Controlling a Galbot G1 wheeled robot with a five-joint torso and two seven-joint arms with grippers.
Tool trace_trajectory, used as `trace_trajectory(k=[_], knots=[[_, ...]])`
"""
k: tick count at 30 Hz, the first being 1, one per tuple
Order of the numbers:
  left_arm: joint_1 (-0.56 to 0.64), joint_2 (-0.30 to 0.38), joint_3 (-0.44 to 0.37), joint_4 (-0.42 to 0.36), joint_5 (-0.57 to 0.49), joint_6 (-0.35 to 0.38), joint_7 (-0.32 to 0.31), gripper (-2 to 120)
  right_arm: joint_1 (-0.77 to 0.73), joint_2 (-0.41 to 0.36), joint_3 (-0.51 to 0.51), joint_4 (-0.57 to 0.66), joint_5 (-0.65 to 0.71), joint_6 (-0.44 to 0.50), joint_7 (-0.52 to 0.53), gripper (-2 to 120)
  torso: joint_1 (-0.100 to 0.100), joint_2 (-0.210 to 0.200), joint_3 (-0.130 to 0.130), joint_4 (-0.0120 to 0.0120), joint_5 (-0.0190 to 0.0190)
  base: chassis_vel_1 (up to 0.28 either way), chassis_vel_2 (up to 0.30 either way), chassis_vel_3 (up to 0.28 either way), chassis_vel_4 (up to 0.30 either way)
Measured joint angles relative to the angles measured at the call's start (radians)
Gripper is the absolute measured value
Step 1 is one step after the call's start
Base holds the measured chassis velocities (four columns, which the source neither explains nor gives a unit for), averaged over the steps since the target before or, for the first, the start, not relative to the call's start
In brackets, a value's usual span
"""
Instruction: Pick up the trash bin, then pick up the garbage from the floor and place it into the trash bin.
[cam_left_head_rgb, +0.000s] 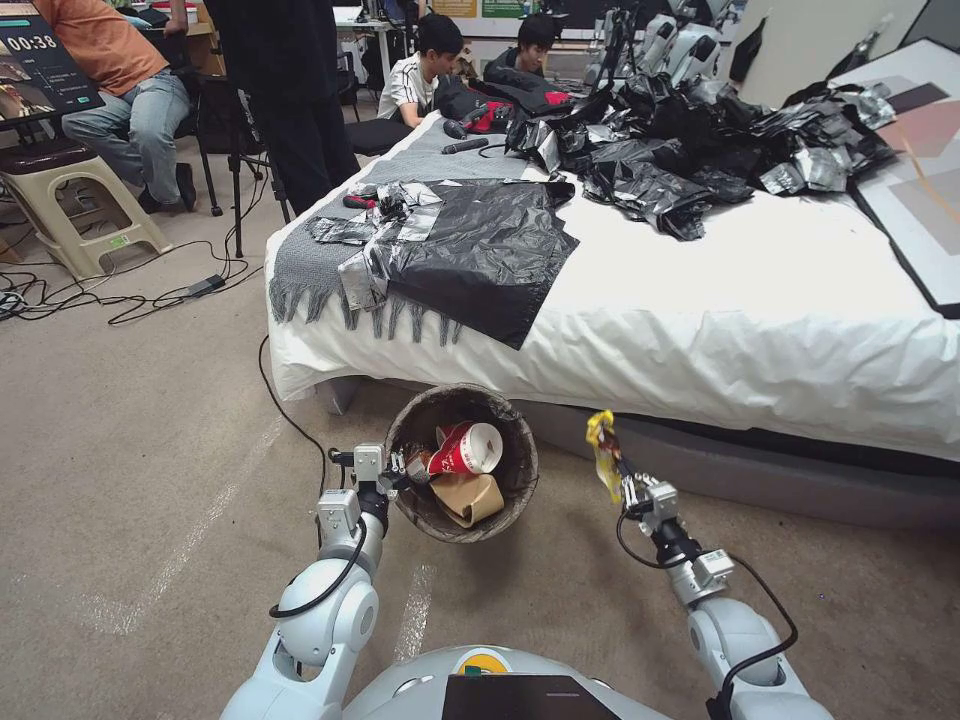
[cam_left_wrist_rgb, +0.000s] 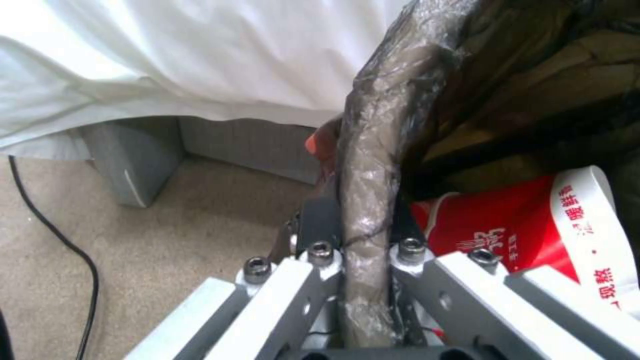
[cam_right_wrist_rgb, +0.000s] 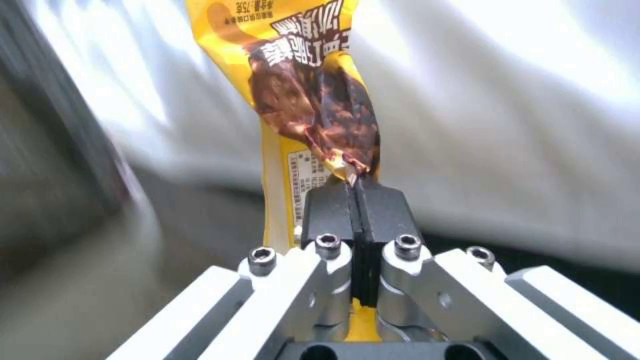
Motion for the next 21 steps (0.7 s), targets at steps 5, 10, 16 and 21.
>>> trace_trajectory(k=[5, 10, 16, 21], knots=[[0.004, 0.000, 0.005, -0.007, -0.017, 0.020, -0.003, 0, -0.020, 0.014, -0.027, 0.165, 0.094, 0.033, -0.092, 0, 0.000, 0.000, 0.000, 0.0001, 0.0001, 0.000, 0.000, 0.000, 0.000], [0.005, 0.002, 0.008, -0.012, -0.023, 0.027, -0.006, 0, -0.026, 0.021, -0.068, 0.276, 0.119, 0.034, -0.147, 0, 0.000, 0.000, 0.000, 0.0001, 0.0002, 0.000, 0.000, 0.000, 0.000], [0.010, 0.007, 0.012, -0.012, -0.024, 0.027, -0.007, 0, -0.030, 0.014, -0.123, 0.374, 0.131, -0.001, -0.201, 0, 0.000, 0.000, 0.000, 0.0000, 0.0002, 0.000, 0.000, 0.000, 0.000], [0.009, 0.008, 0.024, -0.010, -0.023, 0.028, -0.007, 0, -0.023, -0.007, -0.195, 0.398, 0.127, -0.040, -0.211, 0, 0.000, 0.000, 0.000, 0.0000, 0.0001, 0.000, 0.000, 0.000, 0.000]])
